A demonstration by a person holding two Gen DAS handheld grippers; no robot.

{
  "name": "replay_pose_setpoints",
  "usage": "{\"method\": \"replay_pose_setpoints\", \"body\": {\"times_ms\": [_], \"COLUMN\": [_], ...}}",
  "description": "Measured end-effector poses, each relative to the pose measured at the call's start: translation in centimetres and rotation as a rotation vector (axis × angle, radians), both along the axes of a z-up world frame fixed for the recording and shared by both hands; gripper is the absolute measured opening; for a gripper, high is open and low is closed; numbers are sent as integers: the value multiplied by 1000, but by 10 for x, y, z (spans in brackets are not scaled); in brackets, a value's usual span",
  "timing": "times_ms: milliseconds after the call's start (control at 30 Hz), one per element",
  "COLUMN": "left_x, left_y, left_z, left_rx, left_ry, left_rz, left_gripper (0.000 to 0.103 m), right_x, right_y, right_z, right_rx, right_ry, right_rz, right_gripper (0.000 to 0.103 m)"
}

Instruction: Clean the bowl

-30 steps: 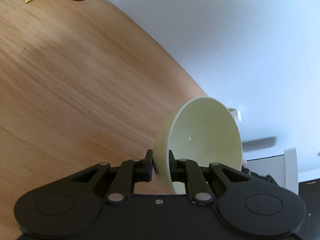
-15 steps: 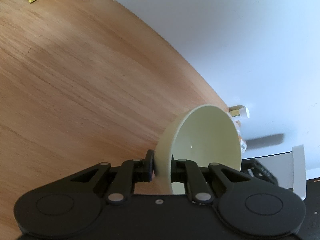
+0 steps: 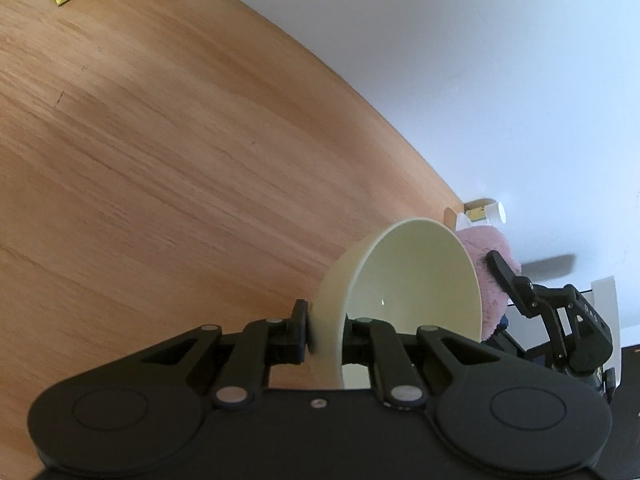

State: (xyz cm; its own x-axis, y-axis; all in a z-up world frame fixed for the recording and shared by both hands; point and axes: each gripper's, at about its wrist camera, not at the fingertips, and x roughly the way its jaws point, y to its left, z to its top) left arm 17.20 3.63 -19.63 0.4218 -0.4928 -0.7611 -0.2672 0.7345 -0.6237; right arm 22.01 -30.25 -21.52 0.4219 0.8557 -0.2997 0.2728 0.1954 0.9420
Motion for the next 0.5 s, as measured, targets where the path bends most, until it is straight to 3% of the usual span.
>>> {"method": "replay_pose_setpoints", "body": {"times_ms": [500], "left_x": [-3], "left_y": [3], "left_z": [1], "left_rx": [14], "left_ry": [8], "left_rz": [-39], "left_gripper": [11], "right_x": [4], "right_y": [13], "right_z": [-51], "right_rx": [-22], "right_ry": [157], "right_rz": [104], "right_gripper": [20]}}
